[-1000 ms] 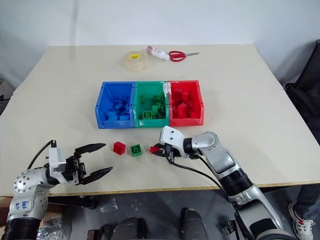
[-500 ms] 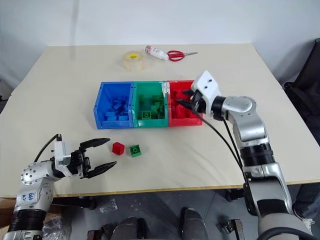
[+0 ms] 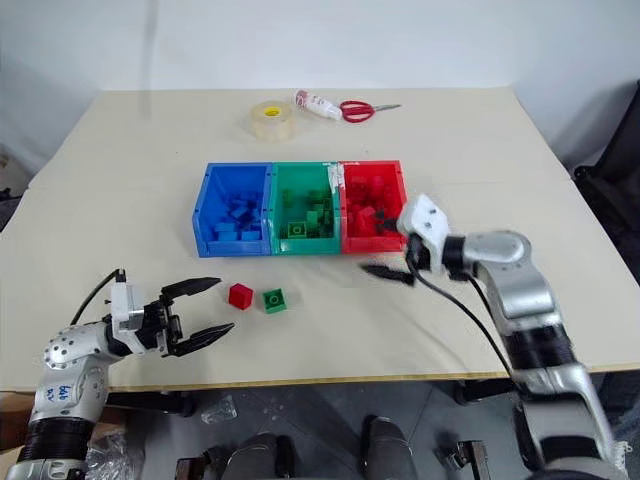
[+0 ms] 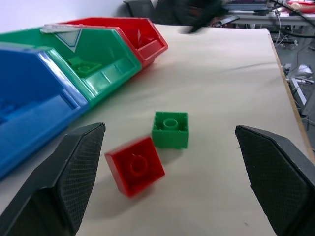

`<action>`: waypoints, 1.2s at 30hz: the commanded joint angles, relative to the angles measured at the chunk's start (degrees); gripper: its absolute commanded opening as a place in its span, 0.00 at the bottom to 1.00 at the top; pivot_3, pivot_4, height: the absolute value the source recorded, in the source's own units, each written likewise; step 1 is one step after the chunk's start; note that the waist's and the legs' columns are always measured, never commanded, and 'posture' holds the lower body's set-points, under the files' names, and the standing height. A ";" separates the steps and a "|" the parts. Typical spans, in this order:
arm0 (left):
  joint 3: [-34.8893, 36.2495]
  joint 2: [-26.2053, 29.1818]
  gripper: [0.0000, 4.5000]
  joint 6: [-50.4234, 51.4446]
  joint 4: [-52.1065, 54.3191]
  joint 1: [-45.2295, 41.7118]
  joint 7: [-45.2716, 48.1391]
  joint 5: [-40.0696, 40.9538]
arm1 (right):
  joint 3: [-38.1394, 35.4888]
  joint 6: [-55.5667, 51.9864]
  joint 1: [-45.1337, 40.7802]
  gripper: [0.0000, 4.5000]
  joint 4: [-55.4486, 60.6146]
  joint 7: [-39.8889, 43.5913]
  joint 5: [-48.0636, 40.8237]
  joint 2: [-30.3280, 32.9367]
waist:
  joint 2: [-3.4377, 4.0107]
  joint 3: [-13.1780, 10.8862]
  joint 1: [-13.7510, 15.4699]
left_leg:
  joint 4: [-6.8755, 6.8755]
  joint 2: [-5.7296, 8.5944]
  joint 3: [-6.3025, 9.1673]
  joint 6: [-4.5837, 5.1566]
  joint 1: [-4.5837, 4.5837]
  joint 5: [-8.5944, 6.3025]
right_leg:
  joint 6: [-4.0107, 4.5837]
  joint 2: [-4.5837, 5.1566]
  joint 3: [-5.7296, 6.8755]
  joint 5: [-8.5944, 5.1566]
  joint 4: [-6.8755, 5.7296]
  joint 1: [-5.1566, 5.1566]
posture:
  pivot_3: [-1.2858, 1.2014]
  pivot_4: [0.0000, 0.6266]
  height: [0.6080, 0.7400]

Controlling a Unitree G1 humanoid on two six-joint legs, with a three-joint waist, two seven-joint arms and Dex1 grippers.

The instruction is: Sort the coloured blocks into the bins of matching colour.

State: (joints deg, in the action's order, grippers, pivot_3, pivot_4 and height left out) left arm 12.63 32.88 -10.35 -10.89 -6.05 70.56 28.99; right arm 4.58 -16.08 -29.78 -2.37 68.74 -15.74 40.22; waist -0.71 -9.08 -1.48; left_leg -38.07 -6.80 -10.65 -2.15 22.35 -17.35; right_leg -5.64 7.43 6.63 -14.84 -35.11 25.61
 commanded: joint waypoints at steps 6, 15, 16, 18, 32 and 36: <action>5.20 3.51 1.00 2.60 6.84 7.52 -3.60 1.15 | -5.56 1.09 8.29 1.00 4.20 6.54 -4.30 8.94 | -0.01 -0.01 -0.52 | 0.01 -0.05 -0.06 -0.03 -0.18 0.01 | 0.05 -0.02 -0.01 -0.03 0.09 0.00 | 0.52 0.24 1.00; 8.46 6.64 1.00 6.86 13.97 14.57 -7.01 0.36 | -4.85 1.42 6.59 1.00 3.14 6.20 -4.37 8.19 | -0.03 -0.03 0.06 | -0.03 -0.04 -0.09 -0.04 -0.18 -0.02 | 0.06 0.03 -0.02 -0.03 0.11 0.00 | 0.52 0.24 1.00; 7.88 6.96 1.00 7.84 15.00 14.51 -7.71 -0.09 | -4.52 1.47 6.11 1.00 2.99 6.17 -4.29 7.86 | -0.03 -0.03 0.06 | -0.04 -0.04 -0.09 -0.03 -0.18 -0.02 | 0.06 0.04 -0.02 -0.03 0.11 0.00 | 0.52 0.24 1.00; 6.29 7.04 1.00 9.35 16.90 13.39 -9.06 -0.92 | -3.91 1.49 5.26 1.00 2.69 5.95 -4.01 7.16 | -0.03 -0.03 0.00 | -0.05 -0.04 -0.09 -0.03 -0.17 -0.02 | 0.06 0.04 -0.02 -0.03 0.11 0.00 | 0.52 0.24 1.00; -13.22 1.82 1.00 22.19 21.29 -4.07 -21.67 -13.15 | -2.41 1.19 6.80 1.00 6.29 1.73 -3.60 3.57 | -0.03 -0.03 0.09 | -0.07 -0.01 -0.10 -0.06 -0.16 0.00 | 0.04 0.01 -0.01 -0.02 0.05 -0.01 | 0.52 0.24 1.00; -17.61 1.15 1.00 25.35 19.72 -8.36 -22.17 -16.14 | -2.41 1.09 8.26 1.00 7.77 0.24 -3.65 3.25 | -0.04 -0.02 0.10 | -0.07 -0.01 -0.10 -0.06 -0.15 0.00 | 0.03 0.01 -0.01 -0.02 0.04 -0.01 | 0.52 0.24 1.00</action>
State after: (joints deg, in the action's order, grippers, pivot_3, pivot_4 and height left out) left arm -3.84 34.29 14.17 8.53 -13.64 49.08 14.03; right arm 3.08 -15.13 -21.68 3.01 69.69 -19.00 43.59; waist -0.76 -9.10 -1.39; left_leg -38.14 -6.81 -10.75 -2.22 22.20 -17.34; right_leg -5.61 7.43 6.62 -14.86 -35.07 25.59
